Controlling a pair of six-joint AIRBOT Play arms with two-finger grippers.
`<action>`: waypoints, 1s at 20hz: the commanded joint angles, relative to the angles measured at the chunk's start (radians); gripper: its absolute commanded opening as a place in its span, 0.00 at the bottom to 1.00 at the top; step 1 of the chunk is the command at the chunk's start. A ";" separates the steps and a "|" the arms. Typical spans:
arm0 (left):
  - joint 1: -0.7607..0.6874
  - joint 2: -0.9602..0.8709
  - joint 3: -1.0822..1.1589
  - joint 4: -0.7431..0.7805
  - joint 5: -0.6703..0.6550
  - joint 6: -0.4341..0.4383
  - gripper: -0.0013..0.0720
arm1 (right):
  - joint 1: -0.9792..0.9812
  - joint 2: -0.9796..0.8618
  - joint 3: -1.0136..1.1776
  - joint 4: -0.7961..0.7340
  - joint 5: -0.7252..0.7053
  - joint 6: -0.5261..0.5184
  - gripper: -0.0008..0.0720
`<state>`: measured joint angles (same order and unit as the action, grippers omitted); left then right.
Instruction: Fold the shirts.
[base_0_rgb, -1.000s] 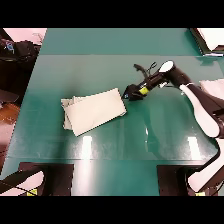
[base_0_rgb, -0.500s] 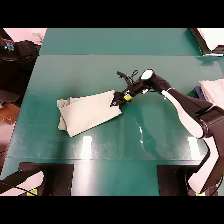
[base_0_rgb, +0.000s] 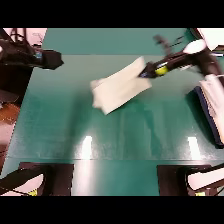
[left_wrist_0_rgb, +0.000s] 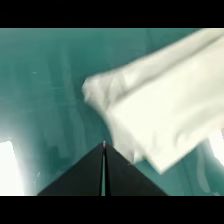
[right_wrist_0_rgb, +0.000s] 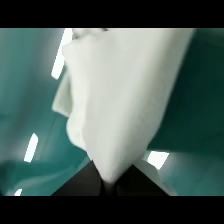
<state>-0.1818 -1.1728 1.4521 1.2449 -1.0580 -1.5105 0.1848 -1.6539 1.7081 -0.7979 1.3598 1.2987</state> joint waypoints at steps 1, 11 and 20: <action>-0.100 -0.012 -0.019 0.000 0.089 -0.001 0.06 | -0.265 0.123 0.005 -0.070 -0.003 0.014 0.03; -0.198 -0.039 -0.019 -0.032 0.131 -0.010 0.06 | -0.689 0.123 0.006 -0.054 -0.246 0.012 0.02; -0.198 -0.039 -0.019 -0.033 0.130 -0.008 0.06 | -0.790 0.134 0.286 0.117 -0.137 0.004 0.02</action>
<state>-0.3798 -1.2110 1.4330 1.2133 -0.9283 -1.5196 -0.5728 -1.5295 1.8992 -0.7097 1.1606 1.2865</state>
